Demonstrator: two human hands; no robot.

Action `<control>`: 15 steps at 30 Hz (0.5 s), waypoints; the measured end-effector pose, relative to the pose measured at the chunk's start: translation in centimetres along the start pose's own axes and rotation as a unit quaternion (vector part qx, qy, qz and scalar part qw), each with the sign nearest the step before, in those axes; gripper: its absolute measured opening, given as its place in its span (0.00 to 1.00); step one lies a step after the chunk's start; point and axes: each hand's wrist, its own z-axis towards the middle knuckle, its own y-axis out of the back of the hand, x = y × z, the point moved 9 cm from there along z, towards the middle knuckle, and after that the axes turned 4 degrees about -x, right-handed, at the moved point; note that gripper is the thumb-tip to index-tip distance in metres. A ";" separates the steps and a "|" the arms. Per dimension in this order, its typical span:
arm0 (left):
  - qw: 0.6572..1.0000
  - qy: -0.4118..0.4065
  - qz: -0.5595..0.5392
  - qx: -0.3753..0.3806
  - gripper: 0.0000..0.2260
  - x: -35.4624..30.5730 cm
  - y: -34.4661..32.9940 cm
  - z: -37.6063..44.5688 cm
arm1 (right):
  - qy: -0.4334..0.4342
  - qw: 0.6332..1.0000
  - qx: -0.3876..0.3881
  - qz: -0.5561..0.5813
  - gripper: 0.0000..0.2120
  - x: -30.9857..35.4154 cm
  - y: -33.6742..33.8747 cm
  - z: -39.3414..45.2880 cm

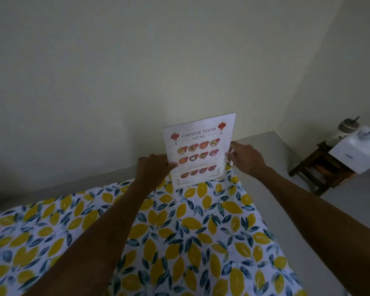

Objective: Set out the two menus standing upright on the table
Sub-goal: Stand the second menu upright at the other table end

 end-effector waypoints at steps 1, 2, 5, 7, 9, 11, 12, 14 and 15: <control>1.000 0.009 -0.004 0.003 0.19 -0.4 -0.5 0.9 | -0.001 1.000 0.000 0.002 0.13 -0.8 -0.3 0.9; 1.000 0.014 -0.010 0.002 0.19 -0.7 -1.1 1.8 | -0.001 1.000 0.000 0.006 0.13 -1.4 -0.4 1.7; 0.999 0.030 -0.025 0.001 0.19 -1.2 -2.6 4.0 | -0.003 1.000 -0.002 0.017 0.13 -3.1 -1.1 3.9; 0.999 0.043 -0.028 0.006 0.19 -1.4 -3.9 5.0 | -0.008 1.000 0.002 0.017 0.13 -4.2 -2.0 5.1; 0.998 0.051 -0.028 0.015 0.22 -1.5 -5.5 5.9 | -0.013 1.000 0.004 0.021 0.13 -5.3 -2.9 6.1; 0.998 0.049 -0.023 0.017 0.23 -1.6 -7.0 6.7 | -0.019 1.000 0.010 0.022 0.13 -6.3 -3.9 6.8; 0.998 0.047 -0.025 0.021 0.22 -1.8 -7.6 7.0 | -0.020 0.999 0.016 0.022 0.13 -6.7 -4.5 7.1; 0.998 0.046 -0.037 0.030 0.18 -2.3 -8.3 7.2 | -0.022 0.999 0.023 0.020 0.12 -7.4 -5.4 7.6; 0.998 0.048 -0.041 0.029 0.17 -2.4 -8.5 7.3 | -0.024 0.999 0.026 0.019 0.12 -7.7 -5.9 7.8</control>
